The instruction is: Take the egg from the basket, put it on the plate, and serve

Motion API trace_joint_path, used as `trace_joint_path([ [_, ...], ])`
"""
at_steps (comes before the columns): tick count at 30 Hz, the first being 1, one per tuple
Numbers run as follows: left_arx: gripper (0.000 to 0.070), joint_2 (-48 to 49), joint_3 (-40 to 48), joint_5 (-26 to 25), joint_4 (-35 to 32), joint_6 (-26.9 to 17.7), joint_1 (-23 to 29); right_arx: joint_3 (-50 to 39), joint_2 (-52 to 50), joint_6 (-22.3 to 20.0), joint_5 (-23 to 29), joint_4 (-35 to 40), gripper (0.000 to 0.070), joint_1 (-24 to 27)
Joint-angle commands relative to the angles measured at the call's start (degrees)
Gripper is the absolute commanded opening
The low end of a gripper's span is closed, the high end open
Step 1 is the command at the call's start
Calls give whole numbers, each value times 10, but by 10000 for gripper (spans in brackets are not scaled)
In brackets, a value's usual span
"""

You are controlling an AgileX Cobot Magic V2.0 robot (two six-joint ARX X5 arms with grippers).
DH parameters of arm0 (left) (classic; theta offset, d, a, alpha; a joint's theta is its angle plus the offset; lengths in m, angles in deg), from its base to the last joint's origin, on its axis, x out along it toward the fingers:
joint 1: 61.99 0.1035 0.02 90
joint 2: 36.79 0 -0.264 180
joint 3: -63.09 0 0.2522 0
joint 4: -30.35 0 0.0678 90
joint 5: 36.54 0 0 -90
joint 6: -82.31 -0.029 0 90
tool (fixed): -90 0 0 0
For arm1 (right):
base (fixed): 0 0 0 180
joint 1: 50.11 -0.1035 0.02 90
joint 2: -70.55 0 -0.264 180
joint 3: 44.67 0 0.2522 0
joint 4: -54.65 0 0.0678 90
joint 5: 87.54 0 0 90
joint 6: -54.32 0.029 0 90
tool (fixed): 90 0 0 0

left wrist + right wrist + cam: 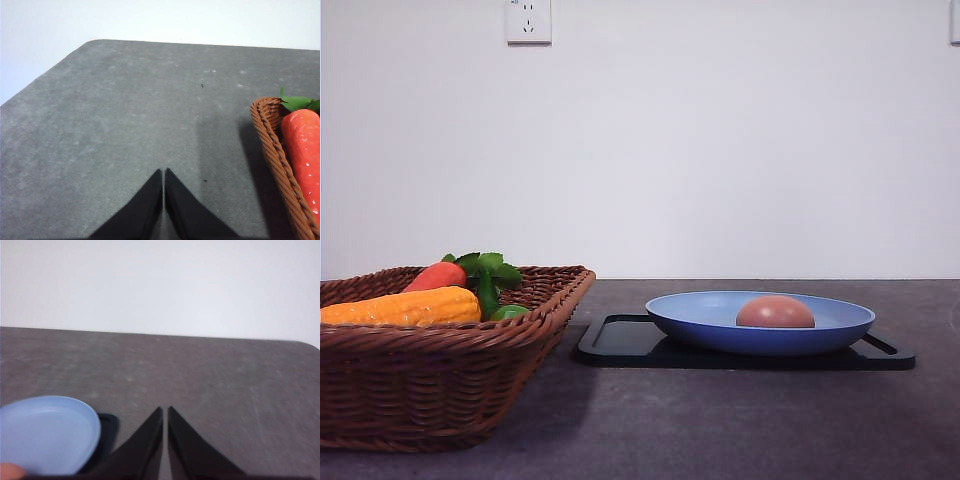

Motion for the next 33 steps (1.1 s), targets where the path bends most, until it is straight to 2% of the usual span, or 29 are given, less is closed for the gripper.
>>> trace_joint_path([
  [1,0,1,14,0,7,2,1,-17,-17,-6,-2,5,0,8],
  [10,0,1,14,0,7,2,1,-115,-65,-2,-44,9,0,15],
  [15,0,1,14,0,7,2,1,-155,-66,35,-58,10,0,14],
  [17,0,1,14,0,7,2,1,-158,-66,52,-56,14,0,14],
  [33,0,1,14,0,7,2,1,-158,-66,52,-51,44,0,14],
])
